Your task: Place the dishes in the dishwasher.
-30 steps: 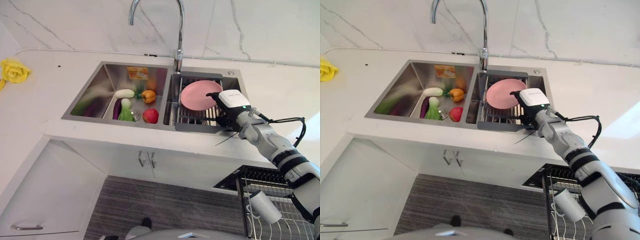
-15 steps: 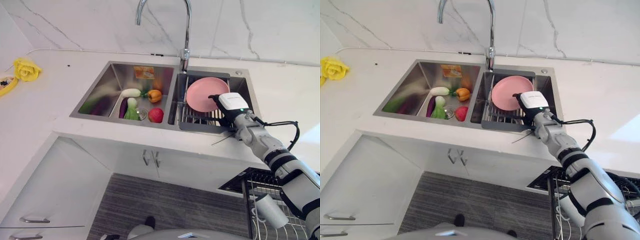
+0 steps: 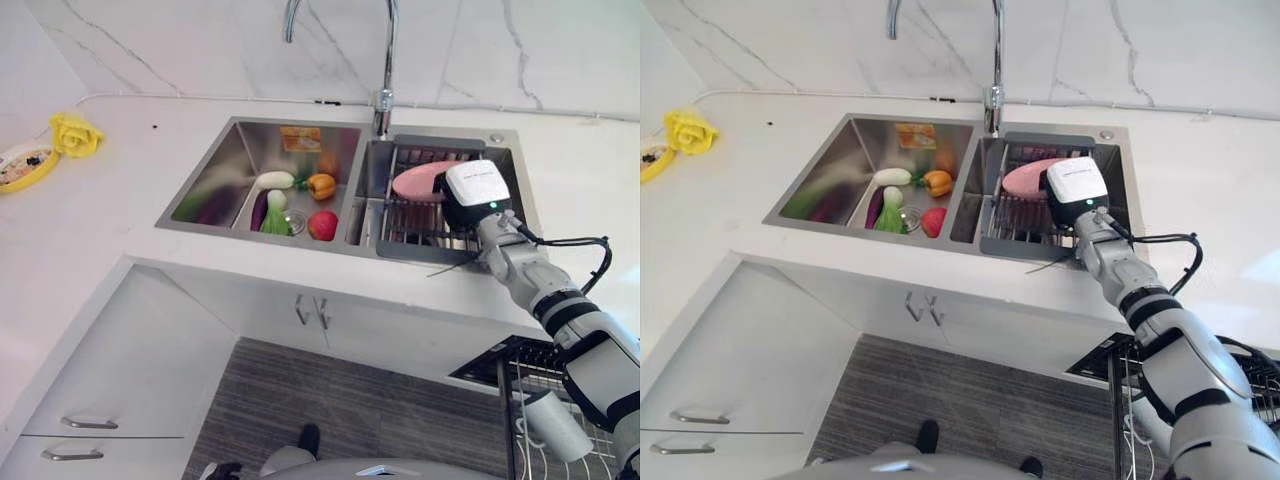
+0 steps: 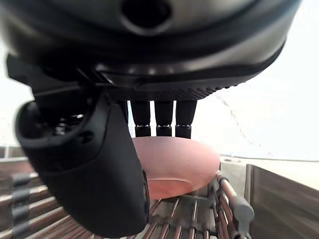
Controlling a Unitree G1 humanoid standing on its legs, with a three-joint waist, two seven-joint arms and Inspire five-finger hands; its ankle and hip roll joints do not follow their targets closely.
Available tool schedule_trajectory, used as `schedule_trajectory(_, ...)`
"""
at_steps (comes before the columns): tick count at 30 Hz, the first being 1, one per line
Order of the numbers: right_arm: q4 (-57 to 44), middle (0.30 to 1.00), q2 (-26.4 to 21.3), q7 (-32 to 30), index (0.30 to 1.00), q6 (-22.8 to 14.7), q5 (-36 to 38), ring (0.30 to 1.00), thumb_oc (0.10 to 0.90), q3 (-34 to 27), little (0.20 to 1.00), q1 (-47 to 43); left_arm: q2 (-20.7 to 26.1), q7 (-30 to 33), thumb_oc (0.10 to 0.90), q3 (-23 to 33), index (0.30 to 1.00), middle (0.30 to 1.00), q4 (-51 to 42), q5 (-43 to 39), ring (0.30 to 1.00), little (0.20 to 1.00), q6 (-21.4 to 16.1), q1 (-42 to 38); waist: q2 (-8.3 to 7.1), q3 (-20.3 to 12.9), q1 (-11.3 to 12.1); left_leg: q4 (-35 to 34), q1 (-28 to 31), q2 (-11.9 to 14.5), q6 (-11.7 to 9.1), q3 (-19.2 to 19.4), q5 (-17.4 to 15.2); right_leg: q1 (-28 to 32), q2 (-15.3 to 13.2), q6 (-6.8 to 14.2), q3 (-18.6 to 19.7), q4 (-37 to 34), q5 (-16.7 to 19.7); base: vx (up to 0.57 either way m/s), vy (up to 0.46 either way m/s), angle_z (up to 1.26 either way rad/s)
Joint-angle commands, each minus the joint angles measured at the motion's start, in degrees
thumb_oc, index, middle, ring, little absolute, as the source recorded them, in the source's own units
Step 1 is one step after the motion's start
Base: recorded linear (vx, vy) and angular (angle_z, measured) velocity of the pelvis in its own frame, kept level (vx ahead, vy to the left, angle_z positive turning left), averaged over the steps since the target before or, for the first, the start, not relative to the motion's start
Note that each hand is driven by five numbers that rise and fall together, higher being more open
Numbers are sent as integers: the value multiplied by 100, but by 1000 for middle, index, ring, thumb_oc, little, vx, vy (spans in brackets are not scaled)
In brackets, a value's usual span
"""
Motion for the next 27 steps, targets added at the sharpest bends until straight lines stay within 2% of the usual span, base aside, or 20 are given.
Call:
schedule_trajectory(1,30,300,-147,-297,300,334,264,300,400,-284,300,-533,432,196,800,-355,900,900,243,126,900,900,-40,-435,-375,55,285,15,78,253,-186,322,-207,340,-365,231,222,90,-412,0,0,0)
schedule_trajectory(8,-790,300,-282,-346,300,201,237,300,400,-391,300,-398,448,222,800,-291,900,900,292,217,900,900,13,-398,-413,14,208,15,233,288,-170,437,-287,374,-362,232,326,90,-406,-1,0,0)
schedule_trajectory(16,-1946,300,-413,-300,300,85,287,300,400,-719,300,43,364,257,800,-166,900,900,404,254,900,900,96,-362,-470,-67,-61,15,445,346,-120,704,-376,312,-352,233,640,90,-357,-26,21,-19)
schedule_trajectory(20,-3021,300,-845,-143,300,-28,432,300,400,-1113,300,426,312,205,800,-100,900,900,418,302,900,900,145,-331,-502,-99,-309,15,603,404,-90,901,-445,278,-317,242,871,90,-325,-24,27,-27)
schedule_trajectory(21,-3050,300,-855,-129,300,-22,432,300,400,-1136,300,452,313,205,800,-106,900,900,418,304,900,900,145,-331,-501,-98,-294,15,609,406,-90,909,-448,279,-315,241,879,90,-324,-15,29,-39)
schedule_trajectory(27,-4090,300,-1410,-134,300,-91,519,300,400,-1783,300,846,268,73,800,-77,900,900,457,454,900,900,209,-282,-547,-174,-591,15,817,451,-48,1254,-550,190,-296,285,1206,90,-254,-13,30,-34)
